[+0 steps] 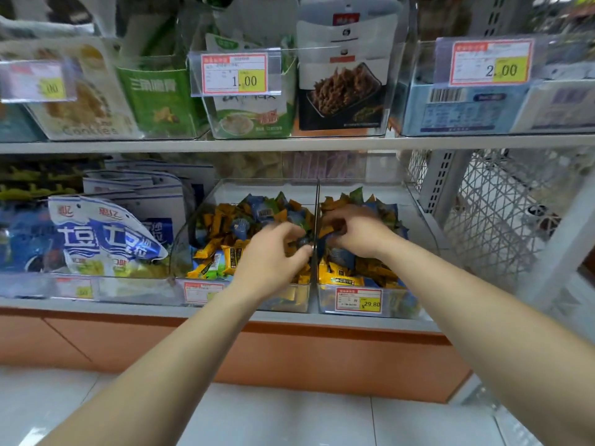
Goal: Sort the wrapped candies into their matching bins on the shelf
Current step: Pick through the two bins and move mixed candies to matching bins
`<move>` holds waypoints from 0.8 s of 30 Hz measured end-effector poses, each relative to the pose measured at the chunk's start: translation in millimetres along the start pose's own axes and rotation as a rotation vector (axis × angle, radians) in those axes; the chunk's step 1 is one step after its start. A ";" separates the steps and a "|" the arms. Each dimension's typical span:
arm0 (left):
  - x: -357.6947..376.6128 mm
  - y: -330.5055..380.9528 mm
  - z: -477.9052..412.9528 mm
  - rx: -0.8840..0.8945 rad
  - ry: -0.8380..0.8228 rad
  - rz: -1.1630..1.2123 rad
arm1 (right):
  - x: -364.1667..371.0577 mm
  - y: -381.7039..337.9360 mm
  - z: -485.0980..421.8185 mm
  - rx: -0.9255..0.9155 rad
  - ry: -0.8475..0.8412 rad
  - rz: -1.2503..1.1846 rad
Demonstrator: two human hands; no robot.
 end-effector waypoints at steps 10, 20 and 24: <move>-10.5 -0.8 -13.2 -0.066 0.148 0.144 | -48.6 -14.9 9.6 -0.014 0.383 -0.405; -5.7 -10.9 -42.6 -0.056 0.191 0.111 | -28.2 -4.4 2.9 -0.022 0.211 -0.549; -17.8 -36.6 -27.7 -0.139 0.036 -0.276 | -46.6 17.0 -1.0 0.095 0.382 -0.336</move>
Point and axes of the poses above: each hand's wrist, its own z-axis away from the middle knuckle, its own x-axis out of the palm, y = z × x, the point moved 7 cm from there along -z, towards the middle knuckle, and after that the axes turned 10 degrees about x, right-handed, at the moved point
